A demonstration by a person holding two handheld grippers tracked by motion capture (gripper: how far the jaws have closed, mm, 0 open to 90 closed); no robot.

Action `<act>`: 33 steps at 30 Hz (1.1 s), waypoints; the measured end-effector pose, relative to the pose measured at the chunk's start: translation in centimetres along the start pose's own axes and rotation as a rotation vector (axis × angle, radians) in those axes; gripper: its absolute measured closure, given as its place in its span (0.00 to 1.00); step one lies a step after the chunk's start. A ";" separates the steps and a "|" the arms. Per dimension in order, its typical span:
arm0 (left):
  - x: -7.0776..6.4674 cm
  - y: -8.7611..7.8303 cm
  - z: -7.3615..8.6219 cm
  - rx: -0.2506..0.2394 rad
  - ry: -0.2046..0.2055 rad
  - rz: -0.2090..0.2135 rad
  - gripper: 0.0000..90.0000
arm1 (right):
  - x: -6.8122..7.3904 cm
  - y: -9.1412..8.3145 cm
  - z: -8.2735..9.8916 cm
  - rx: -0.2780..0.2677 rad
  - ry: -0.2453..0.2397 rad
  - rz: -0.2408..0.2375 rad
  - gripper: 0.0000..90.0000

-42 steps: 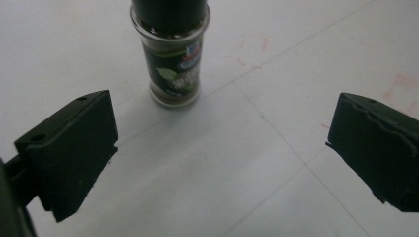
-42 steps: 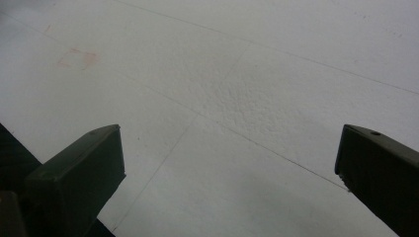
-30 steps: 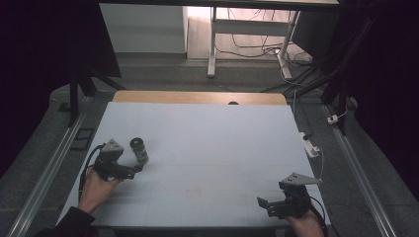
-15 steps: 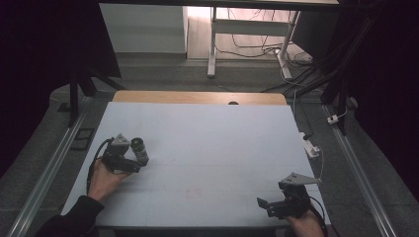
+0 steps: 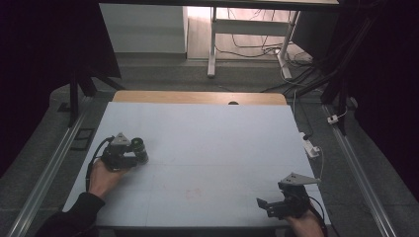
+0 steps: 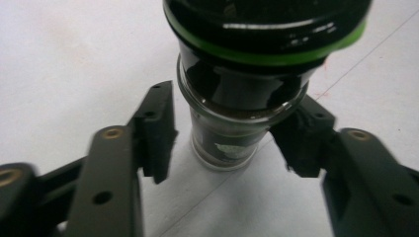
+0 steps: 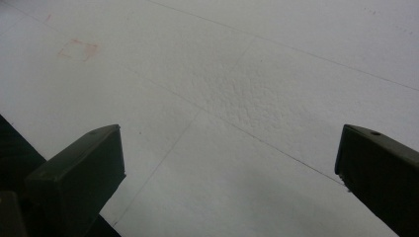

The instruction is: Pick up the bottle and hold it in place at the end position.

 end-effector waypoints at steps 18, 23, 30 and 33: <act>-0.2 -0.3 -0.5 -0.020 -0.043 0.001 0.59 | 0.1 0.0 0.0 0.005 -0.013 0.001 0.00; -0.9 -0.7 -1.4 -0.045 -0.028 0.018 0.59 | 0.1 0.1 0.0 0.005 -0.014 0.001 0.00; -2.7 -0.6 -3.0 -0.044 0.031 0.052 0.60 | 0.1 0.1 0.0 0.007 -0.011 0.000 0.00; -3.5 -0.4 -3.7 -0.043 0.051 0.063 0.60 | 0.1 0.1 0.0 0.007 -0.011 -0.001 0.00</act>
Point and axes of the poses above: each handheld gripper's, and its own axes: y roughly forward along the jaws, z roughly out of its underside, x roughly to its left, the point moved 6 cm from there along y, roughly forward along the jaws, and after that the axes turned 6 degrees about z, right-handed, at the moved point
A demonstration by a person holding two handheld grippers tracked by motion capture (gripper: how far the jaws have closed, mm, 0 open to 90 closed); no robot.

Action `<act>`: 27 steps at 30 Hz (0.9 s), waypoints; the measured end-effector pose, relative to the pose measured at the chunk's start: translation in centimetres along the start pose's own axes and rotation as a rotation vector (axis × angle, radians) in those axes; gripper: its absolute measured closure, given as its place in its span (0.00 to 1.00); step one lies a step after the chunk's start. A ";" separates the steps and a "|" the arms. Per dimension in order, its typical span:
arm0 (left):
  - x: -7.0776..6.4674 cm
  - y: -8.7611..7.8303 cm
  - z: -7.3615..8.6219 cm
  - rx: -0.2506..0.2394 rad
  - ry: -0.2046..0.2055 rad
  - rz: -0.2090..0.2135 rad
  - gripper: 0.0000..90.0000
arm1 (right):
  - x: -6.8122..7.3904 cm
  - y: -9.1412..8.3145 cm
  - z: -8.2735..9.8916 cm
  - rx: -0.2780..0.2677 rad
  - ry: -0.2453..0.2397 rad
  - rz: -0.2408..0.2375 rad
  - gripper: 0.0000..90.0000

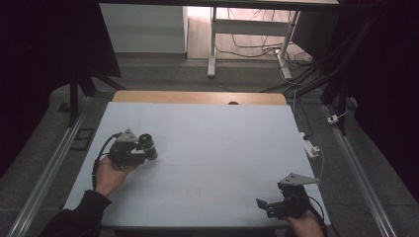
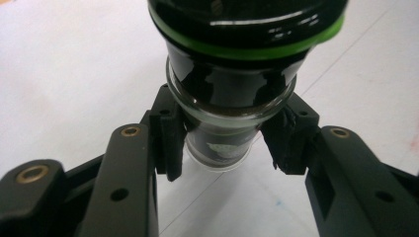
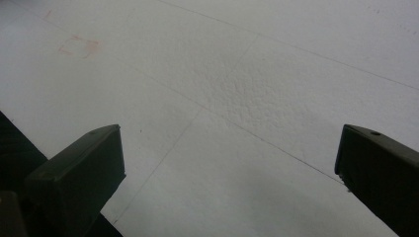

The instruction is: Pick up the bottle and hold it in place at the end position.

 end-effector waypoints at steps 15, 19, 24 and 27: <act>-2.9 3.2 -3.8 0.015 0.070 0.061 0.60 | 0.0 -0.1 0.0 -0.004 -0.001 -0.002 0.00; -3.5 4.3 -4.8 0.017 0.081 0.078 0.60 | 0.0 -0.1 0.0 -0.005 -0.004 -0.002 0.00; -3.9 5.7 -5.8 0.018 0.082 0.099 0.60 | 0.1 -0.1 0.0 -0.008 -0.007 -0.003 0.00; -4.1 6.5 -6.6 0.019 0.084 0.107 0.60 | 0.1 -0.1 0.0 -0.009 -0.007 -0.004 0.00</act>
Point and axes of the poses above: each handheld gripper's, and its own axes: y roughly forward along the jaws, z roughly out of its underside, x roughly to its left, the point moved 6 cm from there along y, roughly forward along the jaws, and after that the axes turned 6 degrees about z, right-handed, at the moved point
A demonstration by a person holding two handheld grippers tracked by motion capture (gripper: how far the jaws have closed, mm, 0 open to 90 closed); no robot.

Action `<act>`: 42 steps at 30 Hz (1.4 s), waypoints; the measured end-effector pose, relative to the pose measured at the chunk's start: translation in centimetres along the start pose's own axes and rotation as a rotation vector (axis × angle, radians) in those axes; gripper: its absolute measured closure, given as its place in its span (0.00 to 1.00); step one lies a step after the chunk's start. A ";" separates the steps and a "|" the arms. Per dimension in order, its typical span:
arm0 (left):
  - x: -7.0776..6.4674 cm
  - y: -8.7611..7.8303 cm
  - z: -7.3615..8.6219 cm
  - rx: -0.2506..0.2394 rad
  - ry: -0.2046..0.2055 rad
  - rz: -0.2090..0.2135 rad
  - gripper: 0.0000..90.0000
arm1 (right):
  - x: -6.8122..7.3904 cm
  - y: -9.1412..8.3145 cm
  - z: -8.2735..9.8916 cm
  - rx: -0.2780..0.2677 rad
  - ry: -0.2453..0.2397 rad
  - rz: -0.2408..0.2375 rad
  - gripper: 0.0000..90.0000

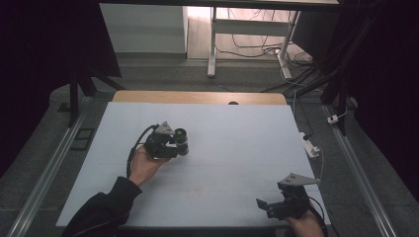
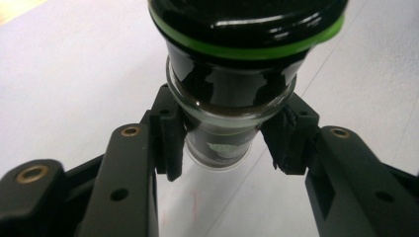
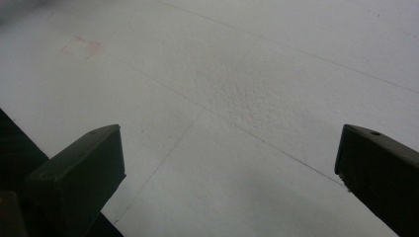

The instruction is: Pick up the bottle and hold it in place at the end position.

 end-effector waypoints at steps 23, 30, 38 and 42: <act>0.6 5.0 -3.1 0.015 0.025 -0.009 0.60 | 0.0 0.0 0.0 0.003 -0.004 -0.004 0.00; 1.3 6.1 -3.4 0.006 0.013 -0.014 0.59 | 0.0 0.0 0.1 0.002 -0.007 -0.005 0.00; 1.7 7.3 -2.8 0.025 0.009 -0.024 0.60 | 0.1 0.0 0.1 0.001 -0.008 -0.004 0.00; 1.7 7.5 -2.6 0.027 0.011 -0.025 0.59 | 0.1 0.0 0.1 0.002 -0.009 -0.005 0.00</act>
Point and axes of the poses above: each handheld gripper's, and its own axes: y roughly forward along the jaws, z roughly out of its underside, x roughly to its left, the point moved 6 cm from there along y, roughly forward along the jaws, and after that the axes turned 6 degrees about z, right-handed, at the moved point
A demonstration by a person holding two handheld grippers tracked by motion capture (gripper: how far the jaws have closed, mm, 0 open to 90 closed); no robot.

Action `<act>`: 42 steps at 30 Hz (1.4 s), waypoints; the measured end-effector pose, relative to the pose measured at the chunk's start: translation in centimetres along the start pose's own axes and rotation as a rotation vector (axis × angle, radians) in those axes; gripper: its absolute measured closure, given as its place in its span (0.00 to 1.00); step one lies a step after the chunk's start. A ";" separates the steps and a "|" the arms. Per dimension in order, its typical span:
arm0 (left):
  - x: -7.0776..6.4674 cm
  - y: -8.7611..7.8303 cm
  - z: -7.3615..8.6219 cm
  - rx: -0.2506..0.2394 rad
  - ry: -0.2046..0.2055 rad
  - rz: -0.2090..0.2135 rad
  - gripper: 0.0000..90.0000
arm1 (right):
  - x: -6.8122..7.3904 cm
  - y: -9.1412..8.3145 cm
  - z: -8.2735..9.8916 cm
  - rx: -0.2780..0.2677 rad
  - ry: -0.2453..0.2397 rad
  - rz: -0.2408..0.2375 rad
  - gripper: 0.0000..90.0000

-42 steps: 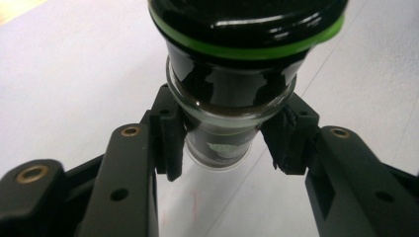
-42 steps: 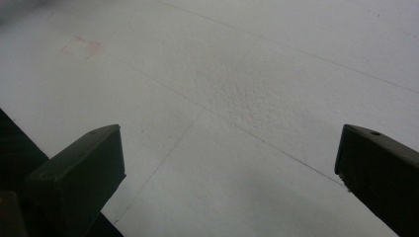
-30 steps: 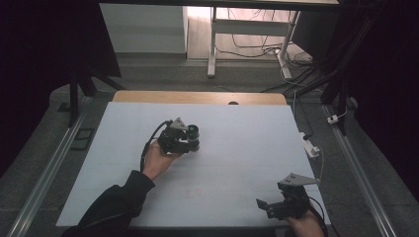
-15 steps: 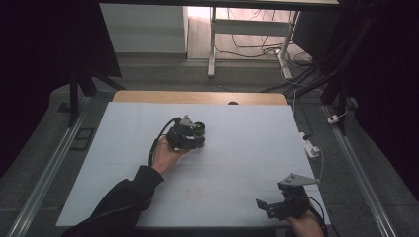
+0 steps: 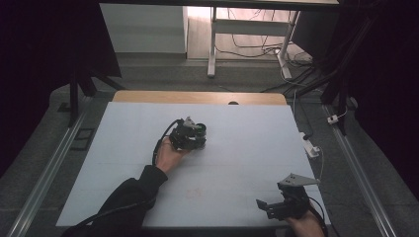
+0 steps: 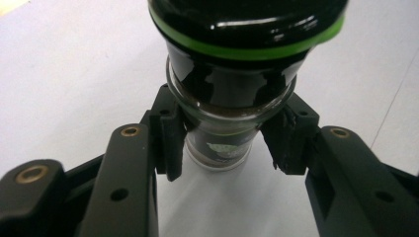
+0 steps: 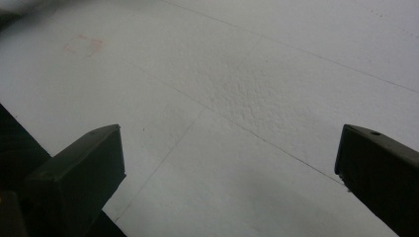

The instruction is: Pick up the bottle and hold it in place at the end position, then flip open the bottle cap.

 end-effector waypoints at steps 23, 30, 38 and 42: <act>0.1 0.1 0.2 -0.011 0.011 0.013 0.60 | 0.1 -0.6 -0.5 -0.049 -0.002 0.022 0.00; 0.1 0.1 0.3 -0.020 0.017 0.018 0.60 | 0.3 -0.6 -1.1 -0.056 -0.029 0.008 0.00; 0.2 0.1 0.4 -0.026 0.022 0.020 0.60 | 0.8 -0.6 -2.0 -0.081 -0.046 -0.024 0.00; 0.2 0.1 0.4 -0.027 0.024 0.023 0.60 | 1.2 -0.3 -2.4 -0.081 -0.043 -0.052 0.00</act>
Point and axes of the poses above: each handheld gripper's, and its own axes: y roughly forward along the jaws, z roughly out of its underside, x roughly to its left, the point moved 6 cm from there along y, roughly forward along the jaws, and after that the axes turned 6 degrees about z, right-handed, at the moved point
